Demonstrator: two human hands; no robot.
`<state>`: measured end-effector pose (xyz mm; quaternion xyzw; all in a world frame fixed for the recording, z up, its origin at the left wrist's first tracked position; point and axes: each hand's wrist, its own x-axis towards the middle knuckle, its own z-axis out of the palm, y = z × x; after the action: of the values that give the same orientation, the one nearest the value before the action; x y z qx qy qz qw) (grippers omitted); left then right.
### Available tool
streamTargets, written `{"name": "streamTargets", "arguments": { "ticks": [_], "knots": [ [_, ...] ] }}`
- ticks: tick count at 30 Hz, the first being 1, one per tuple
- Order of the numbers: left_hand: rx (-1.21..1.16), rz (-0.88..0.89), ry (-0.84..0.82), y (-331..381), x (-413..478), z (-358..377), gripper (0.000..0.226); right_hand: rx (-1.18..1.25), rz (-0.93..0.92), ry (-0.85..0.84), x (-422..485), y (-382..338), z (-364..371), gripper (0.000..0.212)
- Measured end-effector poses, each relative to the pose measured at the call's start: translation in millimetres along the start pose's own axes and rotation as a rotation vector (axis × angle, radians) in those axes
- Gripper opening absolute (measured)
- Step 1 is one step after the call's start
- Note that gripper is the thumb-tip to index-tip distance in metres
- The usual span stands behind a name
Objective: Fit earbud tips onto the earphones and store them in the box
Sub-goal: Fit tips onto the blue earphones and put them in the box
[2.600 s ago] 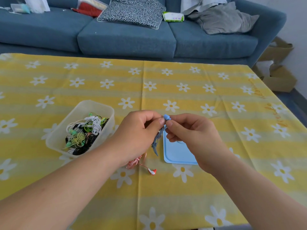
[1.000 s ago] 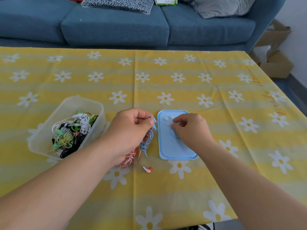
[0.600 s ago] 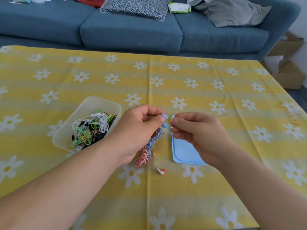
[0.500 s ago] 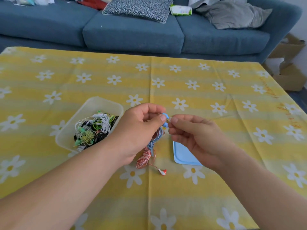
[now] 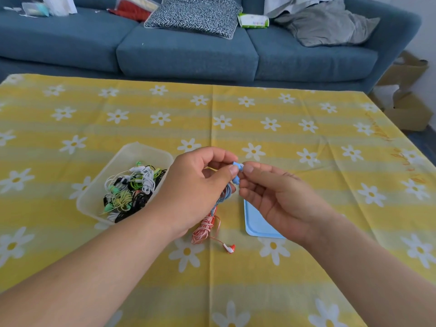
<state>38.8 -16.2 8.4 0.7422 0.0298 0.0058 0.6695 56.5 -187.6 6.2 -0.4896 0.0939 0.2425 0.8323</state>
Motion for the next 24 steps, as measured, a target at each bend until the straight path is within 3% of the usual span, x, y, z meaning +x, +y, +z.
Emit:
{"name": "streamTargets", "arguments": {
  "ticks": [6, 16, 24],
  "knots": [
    [0.009, 0.011, 0.009, -3.6, 1.6, 1.3, 0.015, 0.044, 0.011, -0.021, -3.3, -1.1, 4.4, 0.01],
    [0.05, 0.027, -0.015, -3.1, 2.6, 4.3, 0.013, -0.097, -0.048, 0.073, -5.7, -1.9, -0.3, 0.021],
    [-0.018, 0.018, -0.021, -0.9, 1.4, 9.2, 0.015, 0.048, -0.019, 0.064, -7.5, -5.4, -1.0, 0.022]
  ]
}}
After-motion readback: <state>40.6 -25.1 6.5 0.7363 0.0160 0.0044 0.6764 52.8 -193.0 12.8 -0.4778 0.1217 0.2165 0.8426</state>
